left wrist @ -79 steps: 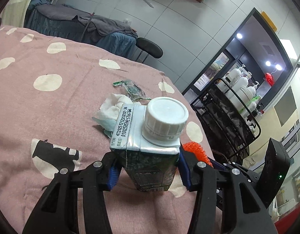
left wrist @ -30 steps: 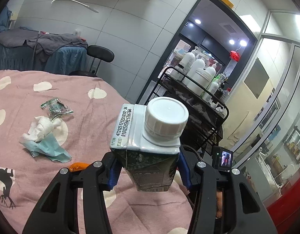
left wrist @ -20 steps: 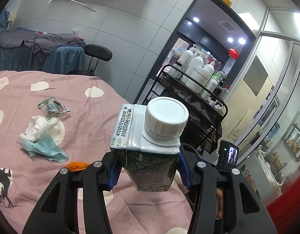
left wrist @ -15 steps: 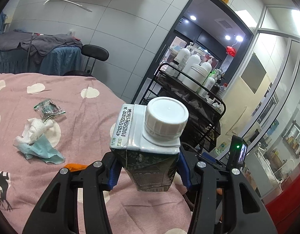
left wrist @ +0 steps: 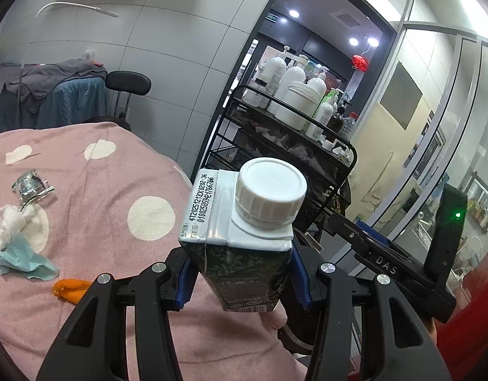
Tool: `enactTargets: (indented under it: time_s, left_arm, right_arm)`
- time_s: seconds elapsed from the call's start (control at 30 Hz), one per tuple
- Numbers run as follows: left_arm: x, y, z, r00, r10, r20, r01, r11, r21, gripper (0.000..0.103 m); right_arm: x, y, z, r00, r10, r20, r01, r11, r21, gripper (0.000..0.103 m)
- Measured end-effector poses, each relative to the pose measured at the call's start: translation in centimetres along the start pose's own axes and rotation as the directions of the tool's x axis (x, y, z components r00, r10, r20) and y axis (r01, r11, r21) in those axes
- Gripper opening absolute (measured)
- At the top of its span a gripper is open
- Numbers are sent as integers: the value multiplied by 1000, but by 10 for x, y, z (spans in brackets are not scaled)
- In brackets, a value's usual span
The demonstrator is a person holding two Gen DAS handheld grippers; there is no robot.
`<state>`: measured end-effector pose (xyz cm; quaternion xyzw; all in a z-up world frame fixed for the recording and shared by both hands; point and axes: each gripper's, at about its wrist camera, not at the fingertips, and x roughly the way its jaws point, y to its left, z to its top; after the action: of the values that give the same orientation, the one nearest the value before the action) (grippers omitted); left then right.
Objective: Collect trash
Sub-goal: 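Carry the green milk carton to the bin and open the left tool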
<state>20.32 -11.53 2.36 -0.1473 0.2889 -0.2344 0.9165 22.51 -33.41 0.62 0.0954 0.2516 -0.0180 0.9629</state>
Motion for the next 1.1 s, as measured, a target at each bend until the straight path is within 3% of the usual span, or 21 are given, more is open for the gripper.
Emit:
enactTargets:
  time_s: [0.3,0.6,0.73,0.87,0.93,1.0,1.03,1.07,1.1]
  left_arm:
    - [57,-40,-3,995,-48,-84,52,997,57,49]
    - [115,-71,-14,975,-88,-203,102,993,62,49]
    - [149,-83,-25,960,-59,-272,87,992,91,49]
    - [180,-89,-37,929,-42,-369,84,992,99,49]
    - [190,-94,-42,924,-8,-382,65,988,137,50]
    - [195,-95,-46,917,3,-399,66,985,159,65]
    - [194,-94,-46,918,9,-396,60,985,162,82]
    - [190,-92,-46,926,14,-376,52,985,163,89]
    - [186,-93,-45,935,10,-355,52,985,164,89]
  right_arm:
    - [-29,-23,1,996,-78,43,78,997,1,78]
    - [-50,-55,9,979,-178,99,174,984,45,80]
    - [-55,-65,11,977,-186,108,180,981,68,80]
    - [-59,-72,11,975,-195,105,188,979,80,80]
    - [-60,-74,11,975,-196,101,187,979,84,80]
    - [-62,-76,11,974,-199,107,191,978,85,81]
    - [-63,-77,11,974,-200,110,191,978,85,81]
    - [-65,-78,12,973,-203,113,194,977,87,82]
    - [-65,-79,12,972,-205,116,195,977,89,82]
